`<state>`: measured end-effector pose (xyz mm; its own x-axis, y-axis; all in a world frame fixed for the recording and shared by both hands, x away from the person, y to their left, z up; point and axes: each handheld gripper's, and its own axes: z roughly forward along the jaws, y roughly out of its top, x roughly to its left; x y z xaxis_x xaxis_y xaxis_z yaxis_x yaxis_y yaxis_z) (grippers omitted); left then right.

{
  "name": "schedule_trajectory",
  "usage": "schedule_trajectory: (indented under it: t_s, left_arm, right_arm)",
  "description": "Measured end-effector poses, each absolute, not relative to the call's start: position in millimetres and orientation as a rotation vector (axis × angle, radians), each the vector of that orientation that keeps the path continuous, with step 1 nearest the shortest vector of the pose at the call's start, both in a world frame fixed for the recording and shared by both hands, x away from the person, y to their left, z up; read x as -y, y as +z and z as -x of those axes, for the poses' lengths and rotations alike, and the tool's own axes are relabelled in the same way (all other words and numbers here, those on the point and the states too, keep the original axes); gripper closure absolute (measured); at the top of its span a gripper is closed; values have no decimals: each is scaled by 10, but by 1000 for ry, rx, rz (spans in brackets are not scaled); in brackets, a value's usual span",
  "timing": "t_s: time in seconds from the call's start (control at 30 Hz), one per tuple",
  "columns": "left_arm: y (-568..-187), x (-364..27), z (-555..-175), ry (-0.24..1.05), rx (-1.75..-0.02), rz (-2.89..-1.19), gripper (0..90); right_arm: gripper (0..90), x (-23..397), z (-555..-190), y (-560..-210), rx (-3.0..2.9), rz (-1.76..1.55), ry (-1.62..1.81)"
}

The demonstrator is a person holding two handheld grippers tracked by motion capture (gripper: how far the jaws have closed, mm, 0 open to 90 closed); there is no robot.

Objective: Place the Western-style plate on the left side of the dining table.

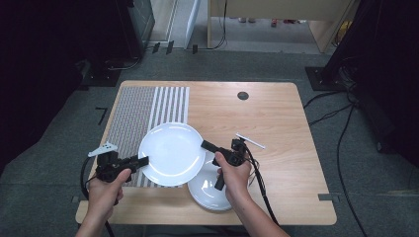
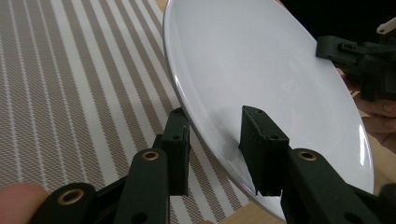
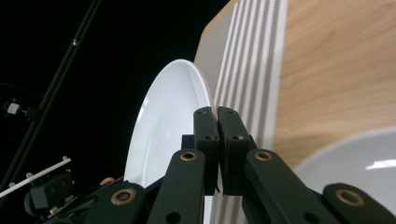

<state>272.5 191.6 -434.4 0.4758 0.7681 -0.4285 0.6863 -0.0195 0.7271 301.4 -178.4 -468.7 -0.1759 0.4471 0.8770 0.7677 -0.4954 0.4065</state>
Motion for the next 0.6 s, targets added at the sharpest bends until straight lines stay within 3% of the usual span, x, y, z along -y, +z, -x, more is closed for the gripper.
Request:
schedule_trajectory:
  t_s: [0.6]
  left_arm:
    - [-4270, -2413, -3077, 142, -1342, -1699, 646]
  right_arm:
    - [889, 1221, -3511, -4561, 1447, 1796, -1682]
